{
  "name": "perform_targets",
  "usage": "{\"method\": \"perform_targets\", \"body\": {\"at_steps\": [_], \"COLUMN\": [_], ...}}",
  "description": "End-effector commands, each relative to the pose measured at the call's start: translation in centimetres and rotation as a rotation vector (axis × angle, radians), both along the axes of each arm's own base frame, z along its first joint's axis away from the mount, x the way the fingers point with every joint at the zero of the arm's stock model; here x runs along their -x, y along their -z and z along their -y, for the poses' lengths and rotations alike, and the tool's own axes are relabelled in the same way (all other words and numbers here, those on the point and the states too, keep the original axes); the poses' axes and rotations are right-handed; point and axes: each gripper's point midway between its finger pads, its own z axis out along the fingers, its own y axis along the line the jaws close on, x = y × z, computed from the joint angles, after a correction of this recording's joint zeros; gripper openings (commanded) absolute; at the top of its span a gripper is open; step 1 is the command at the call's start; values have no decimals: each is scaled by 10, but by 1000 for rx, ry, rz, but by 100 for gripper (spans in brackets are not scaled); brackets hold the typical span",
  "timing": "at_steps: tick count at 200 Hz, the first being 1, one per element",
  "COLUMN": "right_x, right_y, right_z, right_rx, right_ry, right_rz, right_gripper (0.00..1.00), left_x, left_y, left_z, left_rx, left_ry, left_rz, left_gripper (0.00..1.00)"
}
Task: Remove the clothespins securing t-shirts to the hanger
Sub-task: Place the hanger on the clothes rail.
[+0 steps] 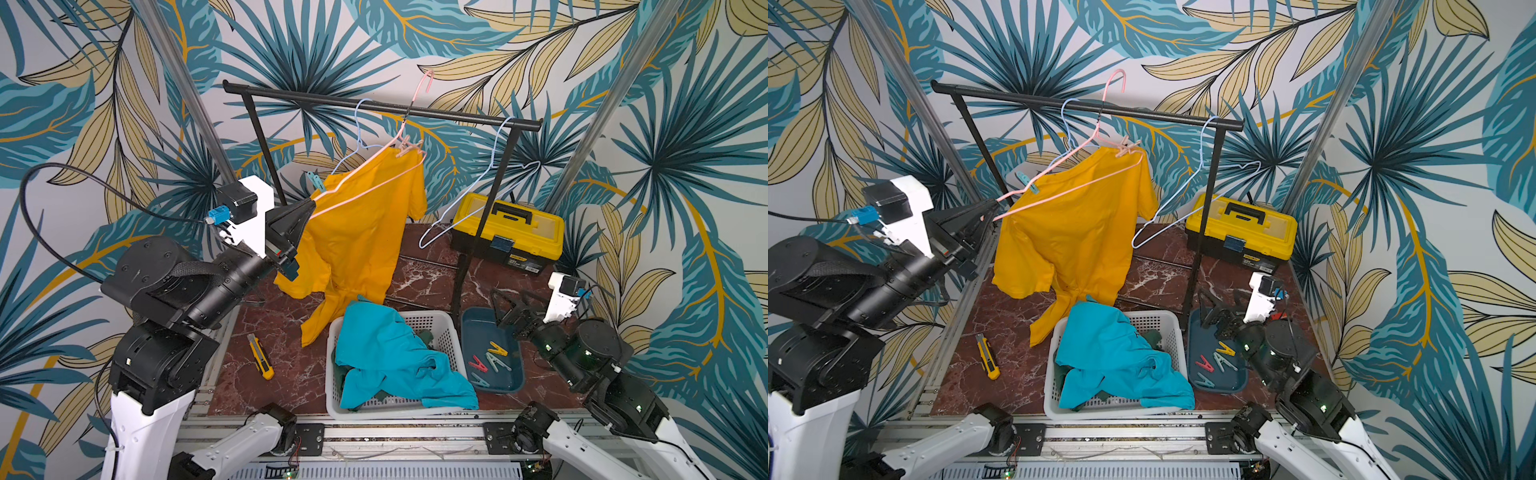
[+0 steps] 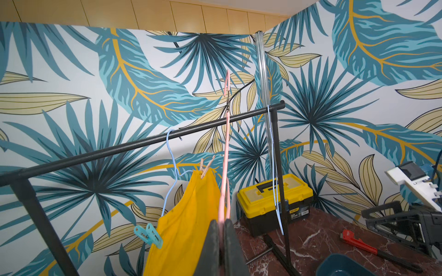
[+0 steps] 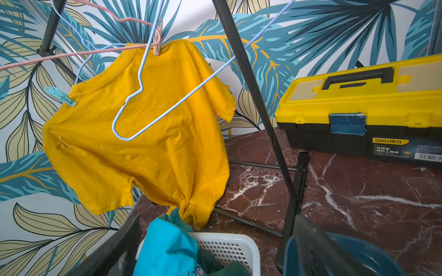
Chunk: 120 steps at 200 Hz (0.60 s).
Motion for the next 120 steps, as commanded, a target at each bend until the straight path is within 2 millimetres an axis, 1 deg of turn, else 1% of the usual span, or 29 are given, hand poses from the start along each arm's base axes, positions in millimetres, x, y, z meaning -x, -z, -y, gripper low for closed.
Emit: {"method": "perform_targets", "body": {"at_steps": [1, 22, 51, 98, 120], "right_x": [-2, -3, -4, -8, -9], "right_y": [-2, -1, 1, 7, 8], "right_z": [2, 3, 1, -1, -2], "right_rx": [-24, -26, -32, -39, -41], "right_ry": [18, 27, 25, 30, 28], "right_rz": [16, 10, 3, -16, -19], "right_gripper": [100, 99, 100, 100, 100], "left_x": [-6, -14, -33, -65, -73], "left_y": [-14, -14, -8, 11, 20], "left_z": [2, 10, 18, 29, 35], "left_rx": [31, 47, 89, 109, 111], "left_ry": [4, 33, 40, 27, 41], "left_rz": [30, 5, -49, -127, -156], "left_gripper": [0, 0, 0, 0, 0]}}
